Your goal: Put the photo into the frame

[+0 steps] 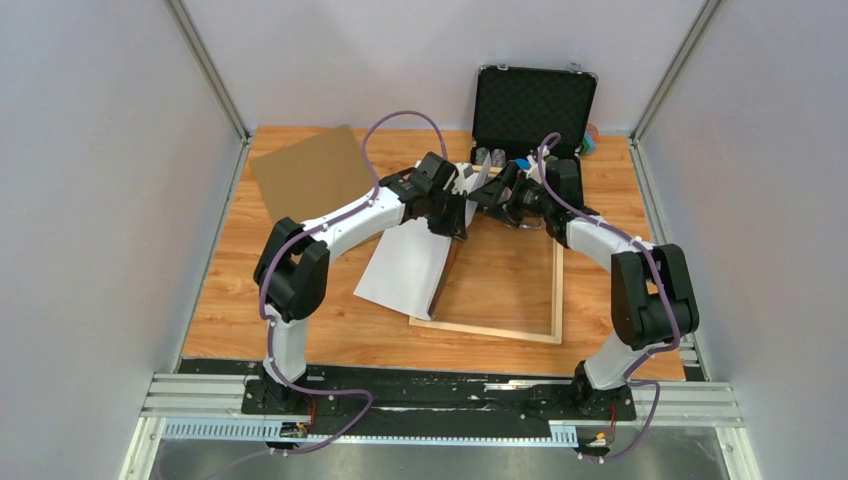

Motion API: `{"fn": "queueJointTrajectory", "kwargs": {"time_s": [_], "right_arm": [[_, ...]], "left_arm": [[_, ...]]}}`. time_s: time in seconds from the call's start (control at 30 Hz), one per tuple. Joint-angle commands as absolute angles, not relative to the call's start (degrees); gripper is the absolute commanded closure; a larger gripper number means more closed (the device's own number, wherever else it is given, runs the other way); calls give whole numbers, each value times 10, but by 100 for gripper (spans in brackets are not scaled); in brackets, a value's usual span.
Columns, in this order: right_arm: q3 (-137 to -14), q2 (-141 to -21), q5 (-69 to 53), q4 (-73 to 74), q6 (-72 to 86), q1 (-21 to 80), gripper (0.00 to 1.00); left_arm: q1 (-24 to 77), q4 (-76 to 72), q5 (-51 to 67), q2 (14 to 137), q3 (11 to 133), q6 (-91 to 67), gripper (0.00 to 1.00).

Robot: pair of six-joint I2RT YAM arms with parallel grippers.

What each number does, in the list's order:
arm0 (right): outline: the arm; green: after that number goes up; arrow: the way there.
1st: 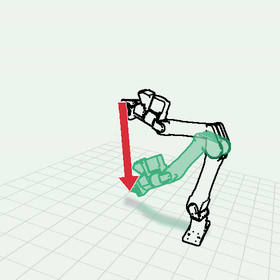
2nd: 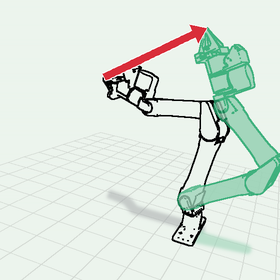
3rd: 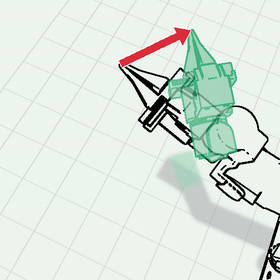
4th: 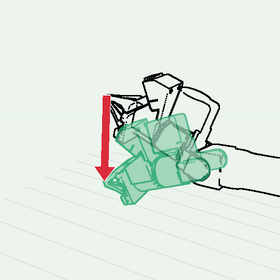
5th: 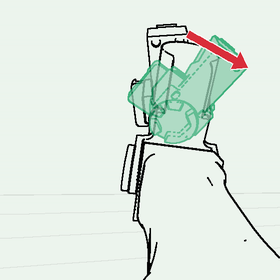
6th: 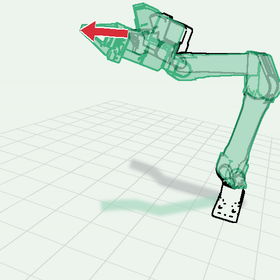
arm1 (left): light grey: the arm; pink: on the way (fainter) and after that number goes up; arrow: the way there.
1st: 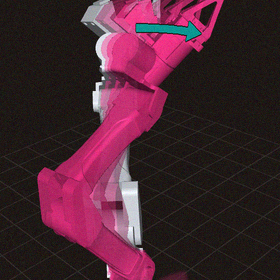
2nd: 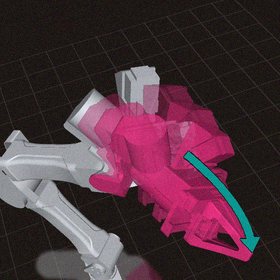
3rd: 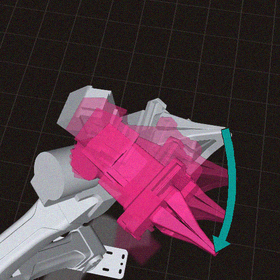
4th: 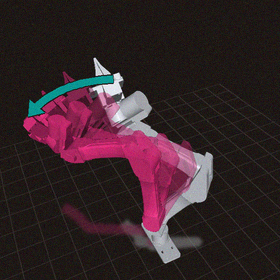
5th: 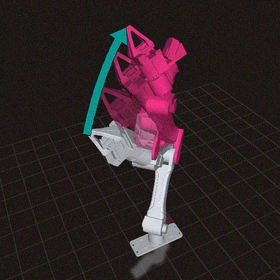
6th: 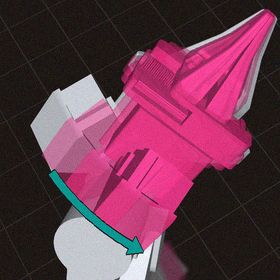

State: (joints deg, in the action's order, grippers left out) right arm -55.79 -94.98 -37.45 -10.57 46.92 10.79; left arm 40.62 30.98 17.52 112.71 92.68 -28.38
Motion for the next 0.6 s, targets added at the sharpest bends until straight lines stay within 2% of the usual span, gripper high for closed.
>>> {"fn": "queueJointTrajectory", "kwargs": {"time_s": [0.0, 0.23, 0.57], "right_arm": [[-582, -952, -389, -133, 481, 106, 14], [-584, -952, -391, -132, 480, 106, 15], [-600, -986, -408, -130, 489, 107, 16]], "left_arm": [[413, 291, 178, 1107, 926, -292, 85], [417, 293, 179, 1110, 929, -287, 80], [429, 297, 179, 1117, 936, -290, 55]]}}
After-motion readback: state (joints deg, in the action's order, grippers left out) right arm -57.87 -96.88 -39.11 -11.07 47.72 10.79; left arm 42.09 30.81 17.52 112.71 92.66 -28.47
